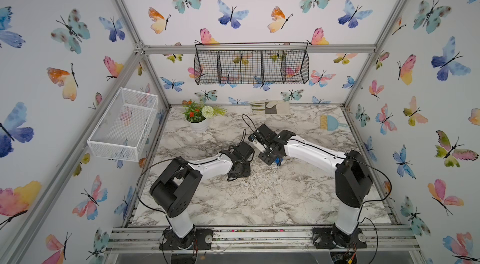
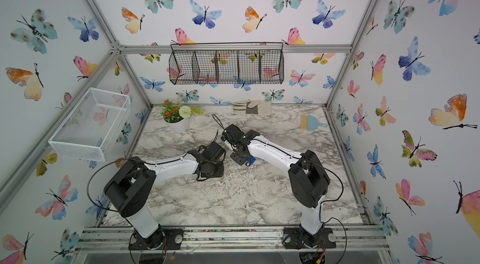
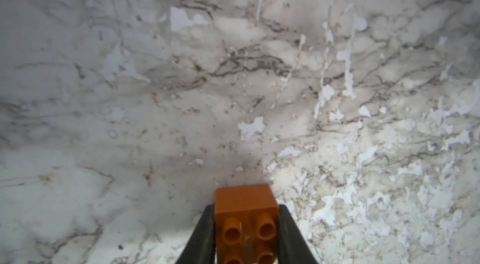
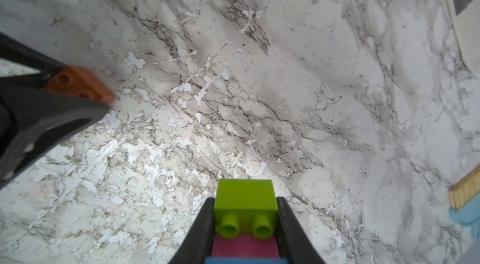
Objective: Assemble the letter y with lego
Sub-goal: Move the lego brick at the center of the board.
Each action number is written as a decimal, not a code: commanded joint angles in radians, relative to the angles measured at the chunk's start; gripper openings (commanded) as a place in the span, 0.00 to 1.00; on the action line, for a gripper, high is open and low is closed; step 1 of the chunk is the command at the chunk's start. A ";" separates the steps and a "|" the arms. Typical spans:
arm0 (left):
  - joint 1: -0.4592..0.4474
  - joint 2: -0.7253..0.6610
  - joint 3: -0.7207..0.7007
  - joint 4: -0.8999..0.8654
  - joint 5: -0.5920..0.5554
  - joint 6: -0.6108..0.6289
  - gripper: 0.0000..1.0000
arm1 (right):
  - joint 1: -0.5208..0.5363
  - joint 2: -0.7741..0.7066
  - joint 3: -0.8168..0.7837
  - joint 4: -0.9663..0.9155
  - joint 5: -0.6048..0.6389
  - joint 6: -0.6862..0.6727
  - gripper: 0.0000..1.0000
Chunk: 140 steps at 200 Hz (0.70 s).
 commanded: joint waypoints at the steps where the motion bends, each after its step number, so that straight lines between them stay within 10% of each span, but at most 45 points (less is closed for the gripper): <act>1: -0.054 0.013 -0.039 -0.065 -0.011 -0.028 0.29 | -0.031 -0.079 -0.006 0.037 0.001 0.044 0.34; 91: -0.172 -0.054 -0.094 -0.089 -0.048 -0.155 0.34 | -0.031 -0.056 0.005 -0.009 -0.116 -0.010 0.32; 117: -0.172 -0.063 -0.074 -0.119 -0.072 -0.162 0.78 | -0.030 -0.051 -0.005 -0.018 -0.142 -0.034 0.32; 140: -0.158 -0.120 -0.042 -0.180 -0.123 -0.173 0.94 | -0.012 -0.051 -0.025 -0.017 -0.187 -0.084 0.32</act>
